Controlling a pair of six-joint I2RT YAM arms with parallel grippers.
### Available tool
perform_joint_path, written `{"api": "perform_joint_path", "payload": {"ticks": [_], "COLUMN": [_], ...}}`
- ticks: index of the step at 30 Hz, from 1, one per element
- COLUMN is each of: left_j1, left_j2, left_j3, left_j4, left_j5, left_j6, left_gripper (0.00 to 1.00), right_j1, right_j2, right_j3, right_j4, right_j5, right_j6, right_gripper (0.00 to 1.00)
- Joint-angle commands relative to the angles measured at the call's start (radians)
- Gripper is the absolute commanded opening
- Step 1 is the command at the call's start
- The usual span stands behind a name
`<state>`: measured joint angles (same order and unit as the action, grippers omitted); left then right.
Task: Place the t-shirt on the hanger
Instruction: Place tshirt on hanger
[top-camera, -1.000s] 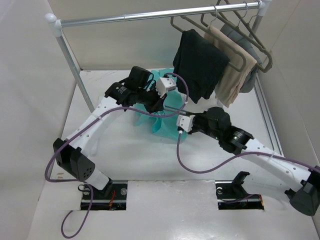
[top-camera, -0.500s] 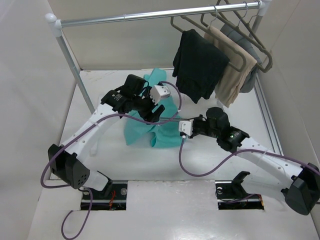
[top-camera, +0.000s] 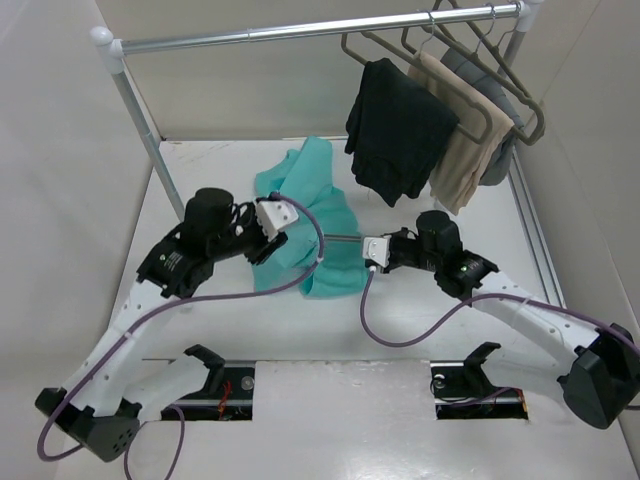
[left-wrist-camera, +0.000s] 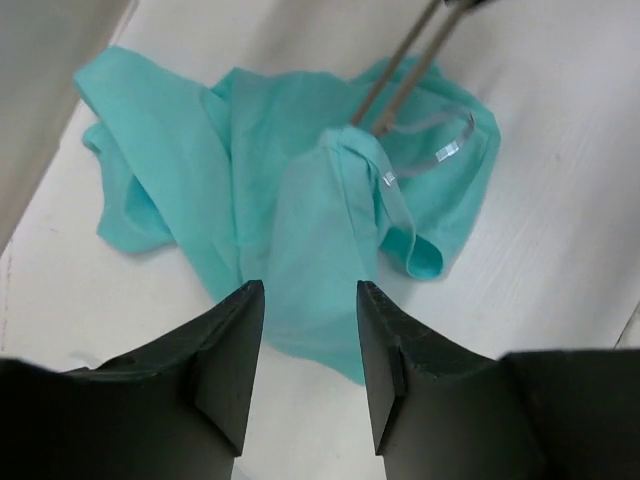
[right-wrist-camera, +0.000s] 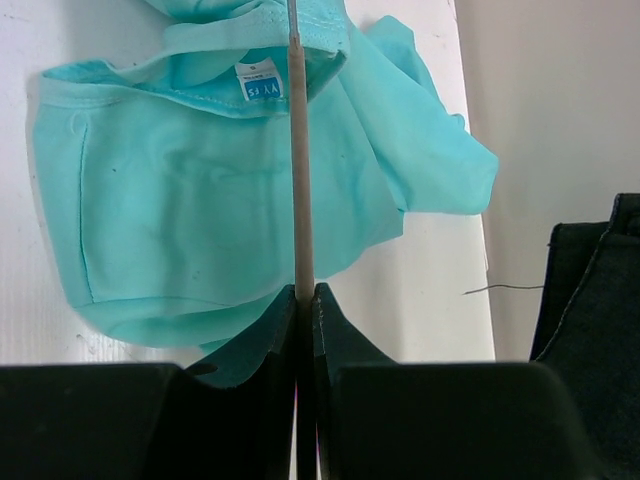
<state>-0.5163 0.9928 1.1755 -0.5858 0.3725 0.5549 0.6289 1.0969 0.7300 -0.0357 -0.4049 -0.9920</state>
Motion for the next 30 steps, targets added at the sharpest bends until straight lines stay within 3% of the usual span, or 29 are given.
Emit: {"api": "perform_joint_path", "payload": {"ticks": [1, 7, 10, 14, 16, 18, 22, 23, 27, 30], "left_j1": [-0.01, -0.042, -0.042, -0.042, -0.051, -0.051, -0.051, -0.051, -0.051, -0.051], "left_j2": [0.006, 0.141, 0.152, 0.175, 0.199, 0.213, 0.239, 0.248, 0.239, 0.213], "left_j3": [-0.156, -0.229, -0.267, -0.315, -0.346, -0.365, -0.404, -0.404, -0.392, -0.334], "left_j4": [-0.023, 0.004, 0.078, 0.162, 0.208, 0.26, 0.294, 0.306, 0.304, 0.242], "left_j5": [-0.012, -0.095, -0.132, -0.197, -0.263, -0.297, -0.308, -0.299, -0.299, -0.308], "left_j6": [0.085, 0.01, -0.032, -0.074, -0.096, -0.108, -0.127, -0.127, -0.139, -0.124], "left_gripper": [0.38, 0.75, 0.83, 0.83, 0.78, 0.68, 0.6, 0.44, 0.0, 0.0], "right_j1": [-0.014, -0.014, -0.023, -0.023, -0.023, -0.023, -0.023, -0.023, -0.023, -0.023], "right_j2": [0.0, 0.009, 0.009, 0.009, 0.009, 0.009, 0.018, 0.018, 0.027, 0.04], "right_j3": [0.008, 0.026, 0.026, 0.026, 0.026, 0.026, 0.026, 0.026, 0.036, 0.025], "right_j4": [0.095, 0.095, 0.095, 0.095, 0.095, 0.105, 0.105, 0.105, 0.105, 0.105], "right_j5": [-0.06, -0.069, -0.069, -0.069, -0.06, -0.06, -0.06, -0.06, -0.06, -0.06], "right_j6": [0.001, 0.001, 0.001, 0.01, 0.01, 0.019, 0.019, 0.019, 0.019, 0.019], "right_gripper": [0.0, 0.0, 0.0, 0.0, 0.0, 0.0, 0.0, 0.0, 0.0, 0.0]}}
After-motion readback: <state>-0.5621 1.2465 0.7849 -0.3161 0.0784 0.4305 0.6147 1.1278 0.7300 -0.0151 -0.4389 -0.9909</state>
